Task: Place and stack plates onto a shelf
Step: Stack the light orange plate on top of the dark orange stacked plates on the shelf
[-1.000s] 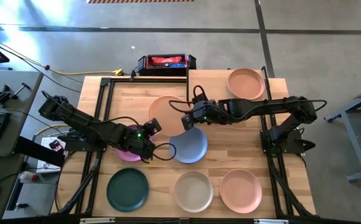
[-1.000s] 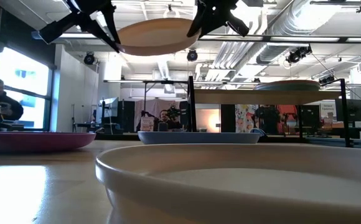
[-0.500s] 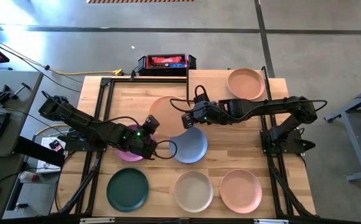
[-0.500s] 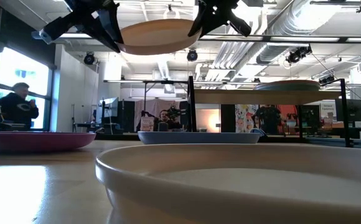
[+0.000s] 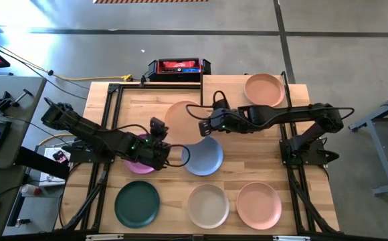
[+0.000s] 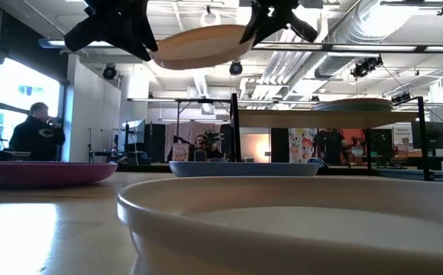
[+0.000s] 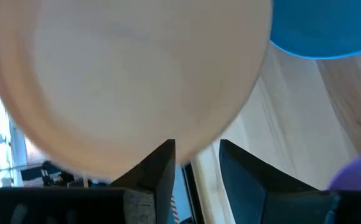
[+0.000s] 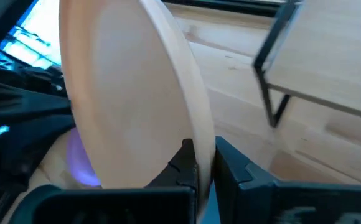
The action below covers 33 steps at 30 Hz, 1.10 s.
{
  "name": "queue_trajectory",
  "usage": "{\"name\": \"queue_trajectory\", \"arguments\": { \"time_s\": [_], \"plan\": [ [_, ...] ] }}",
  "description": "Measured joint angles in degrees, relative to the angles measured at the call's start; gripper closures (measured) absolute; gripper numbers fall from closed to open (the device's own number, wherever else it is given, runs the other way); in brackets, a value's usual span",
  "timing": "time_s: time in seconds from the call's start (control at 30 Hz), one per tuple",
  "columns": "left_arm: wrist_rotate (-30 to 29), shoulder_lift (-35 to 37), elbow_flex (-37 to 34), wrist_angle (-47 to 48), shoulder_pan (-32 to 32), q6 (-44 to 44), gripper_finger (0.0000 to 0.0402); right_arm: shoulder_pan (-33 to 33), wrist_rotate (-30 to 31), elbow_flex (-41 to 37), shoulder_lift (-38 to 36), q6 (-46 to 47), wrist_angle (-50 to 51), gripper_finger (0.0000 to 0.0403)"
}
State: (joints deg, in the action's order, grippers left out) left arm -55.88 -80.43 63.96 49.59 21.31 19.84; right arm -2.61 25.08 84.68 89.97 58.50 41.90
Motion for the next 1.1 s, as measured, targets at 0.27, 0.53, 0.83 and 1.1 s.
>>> {"name": "queue_trajectory", "arguments": {
  "time_s": [0.27,0.53,0.83,1.1],
  "plan": [
    [-5.94,2.69,0.00,0.13,0.88,-2.37,0.0279,1.36,3.63,0.00,-6.36,5.96,12.65,0.0400],
    [-6.60,5.91,0.02,0.07,0.09,-5.97,0.0281,6.48,5.15,0.00,-16.57,12.66,28.78,0.0400],
    [-6.25,6.36,0.04,0.19,-4.77,-10.98,0.0282,14.17,9.75,0.00,-28.06,18.47,42.33,0.0400],
    [-1.66,6.36,0.04,0.22,-9.57,-11.23,0.0282,20.14,12.87,-7.51,-39.43,22.04,42.56,0.0400]
  ]
}}
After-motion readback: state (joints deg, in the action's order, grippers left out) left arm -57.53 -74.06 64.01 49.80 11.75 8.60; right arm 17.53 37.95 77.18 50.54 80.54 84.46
